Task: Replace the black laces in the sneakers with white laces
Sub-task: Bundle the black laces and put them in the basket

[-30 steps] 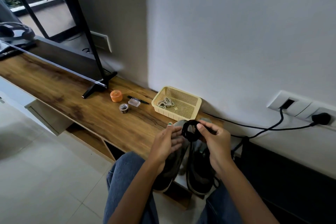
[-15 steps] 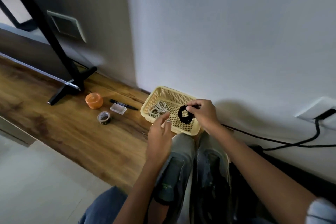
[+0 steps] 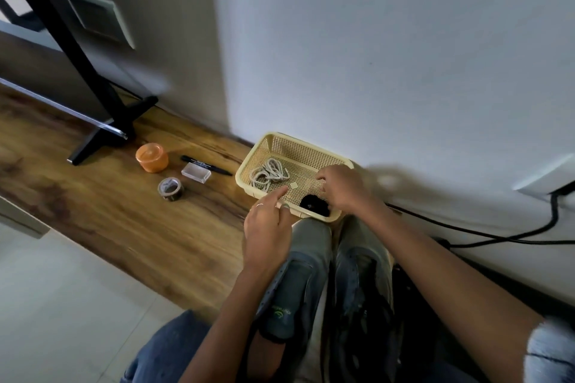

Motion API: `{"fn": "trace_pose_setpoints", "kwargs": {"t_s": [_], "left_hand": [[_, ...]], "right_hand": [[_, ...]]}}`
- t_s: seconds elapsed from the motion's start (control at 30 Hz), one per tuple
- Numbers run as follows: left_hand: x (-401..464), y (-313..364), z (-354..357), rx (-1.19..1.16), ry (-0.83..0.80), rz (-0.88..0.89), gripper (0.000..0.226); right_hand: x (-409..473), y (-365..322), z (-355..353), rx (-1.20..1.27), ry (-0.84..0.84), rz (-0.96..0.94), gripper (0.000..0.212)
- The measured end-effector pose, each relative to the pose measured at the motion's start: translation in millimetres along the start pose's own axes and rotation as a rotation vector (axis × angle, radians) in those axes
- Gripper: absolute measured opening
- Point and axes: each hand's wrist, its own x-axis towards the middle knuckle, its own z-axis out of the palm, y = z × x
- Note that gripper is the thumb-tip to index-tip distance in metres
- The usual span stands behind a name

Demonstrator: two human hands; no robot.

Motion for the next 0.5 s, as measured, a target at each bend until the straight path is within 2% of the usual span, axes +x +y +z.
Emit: {"fn": "trace_pose_setpoints", "kwargs": {"t_s": [0.13, 0.23, 0.37, 0.5], "left_hand": [[-15.7, -0.6, -3.8, -0.011, 0.042, 0.049, 0.036], [-43.0, 11.0, -12.8, 0.019, 0.037, 0.151, 0.036], [-100.7, 24.4, -16.8, -0.026, 0.012, 0.211, 0.035], [-154.3, 33.5, -14.7, -0.013, -0.019, 0.244, 0.032]], "right_hand": [[-54.8, 9.3, -37.2, 0.404, 0.228, 0.089, 0.023], [-119.3, 10.5, -53.6, 0.586, 0.238, 0.148, 0.017], [-181.0, 5.6, -38.0, 0.657, 0.214, 0.216, 0.019], [-221.5, -5.8, -14.0, 0.646, 0.259, 0.254, 0.023]]}}
